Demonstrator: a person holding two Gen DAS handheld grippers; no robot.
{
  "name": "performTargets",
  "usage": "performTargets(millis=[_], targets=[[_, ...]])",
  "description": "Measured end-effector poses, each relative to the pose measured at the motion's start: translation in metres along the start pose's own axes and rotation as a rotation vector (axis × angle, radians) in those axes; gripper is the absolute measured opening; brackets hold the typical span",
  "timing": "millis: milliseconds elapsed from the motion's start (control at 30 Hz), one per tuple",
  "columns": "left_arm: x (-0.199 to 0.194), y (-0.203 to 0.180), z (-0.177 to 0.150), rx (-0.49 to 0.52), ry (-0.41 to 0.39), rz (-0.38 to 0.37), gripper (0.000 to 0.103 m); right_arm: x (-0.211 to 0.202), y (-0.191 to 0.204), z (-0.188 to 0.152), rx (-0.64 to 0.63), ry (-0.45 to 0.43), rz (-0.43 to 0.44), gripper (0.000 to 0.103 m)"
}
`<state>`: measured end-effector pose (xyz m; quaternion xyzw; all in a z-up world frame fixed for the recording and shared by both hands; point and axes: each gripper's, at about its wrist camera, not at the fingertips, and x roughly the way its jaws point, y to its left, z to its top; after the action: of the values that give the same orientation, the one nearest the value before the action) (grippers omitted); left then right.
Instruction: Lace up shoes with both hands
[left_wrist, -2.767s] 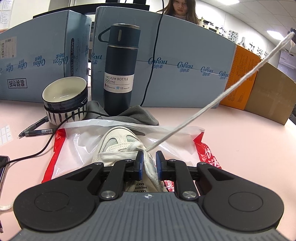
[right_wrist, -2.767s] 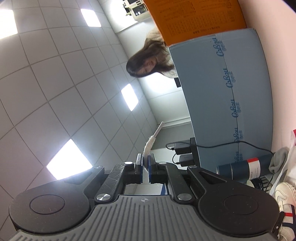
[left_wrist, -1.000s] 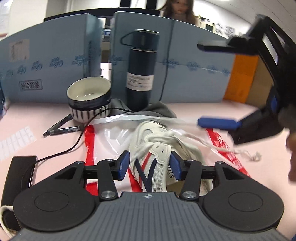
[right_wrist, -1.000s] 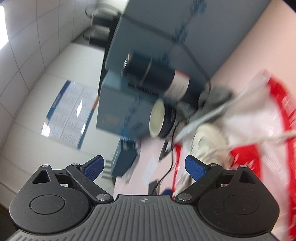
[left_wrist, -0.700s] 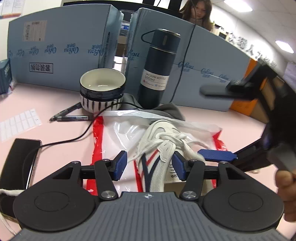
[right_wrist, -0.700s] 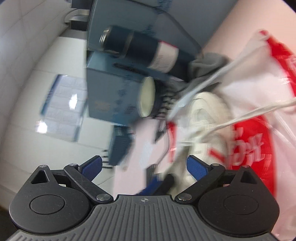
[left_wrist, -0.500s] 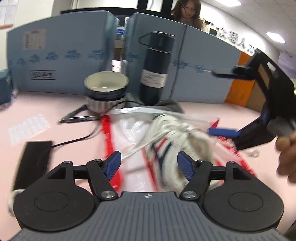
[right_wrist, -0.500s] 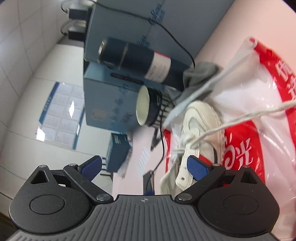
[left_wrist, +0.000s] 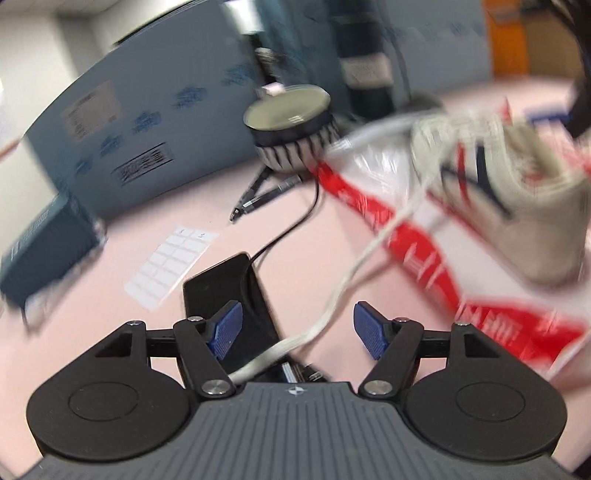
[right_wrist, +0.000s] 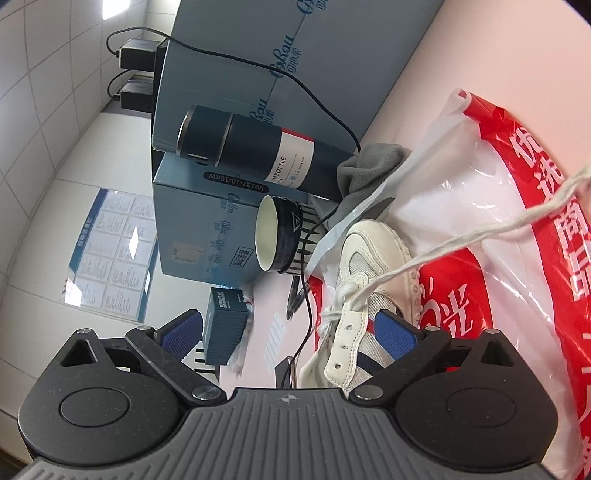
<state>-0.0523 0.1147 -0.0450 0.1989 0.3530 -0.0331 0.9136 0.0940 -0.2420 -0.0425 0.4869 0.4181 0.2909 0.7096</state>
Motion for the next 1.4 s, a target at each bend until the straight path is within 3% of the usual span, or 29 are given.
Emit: performTargets(millis=[133,300,367,400,433,533,600,767,900,1033,1233,1333,1400], targets=[[0.009,0.001,-0.001,0.111,0.037,-0.027,0.06,0.0,0.0,-0.002,0.006,-0.011,-0.003,0.1],[0.012,0.005,-0.004,0.092,0.041,-0.048,0.058,-0.005,-0.002,-0.003,0.023,-0.043,-0.004,0.1],[0.015,0.005,-0.003,0.089,0.035,-0.065,0.05,-0.007,-0.004,-0.004,0.034,-0.059,-0.01,0.1],[0.016,0.004,-0.002,0.096,0.034,-0.078,0.04,-0.008,-0.005,-0.005,0.043,-0.066,-0.013,0.1],[0.017,0.002,0.0,0.104,0.037,-0.089,0.023,-0.008,-0.006,-0.005,0.053,-0.07,-0.016,0.1],[0.019,0.003,0.004,0.062,0.046,-0.111,0.001,-0.009,-0.008,-0.006,0.072,-0.077,-0.016,0.1],[0.018,0.007,0.006,0.0,0.031,-0.137,0.001,-0.01,-0.006,-0.007,0.069,-0.079,-0.008,0.1],[0.005,0.034,0.021,-0.283,-0.044,-0.219,0.001,-0.015,-0.004,-0.007,0.061,-0.098,0.006,0.1],[0.0,0.054,0.046,-0.516,-0.14,-0.324,0.001,-0.021,-0.002,-0.007,0.058,-0.117,0.016,0.1],[-0.001,0.066,0.078,-0.676,-0.244,-0.417,0.001,-0.027,-0.001,-0.006,0.056,-0.136,0.025,0.1],[0.002,0.075,0.13,-0.749,-0.37,-0.51,0.001,-0.038,-0.003,-0.005,0.063,-0.17,0.031,0.1],[0.001,0.069,0.146,-0.724,-0.401,-0.536,0.001,-0.044,-0.005,-0.005,0.069,-0.187,0.032,0.1],[0.003,0.065,0.142,-0.681,-0.375,-0.533,0.002,-0.048,-0.007,-0.005,0.077,-0.197,0.03,0.1]])
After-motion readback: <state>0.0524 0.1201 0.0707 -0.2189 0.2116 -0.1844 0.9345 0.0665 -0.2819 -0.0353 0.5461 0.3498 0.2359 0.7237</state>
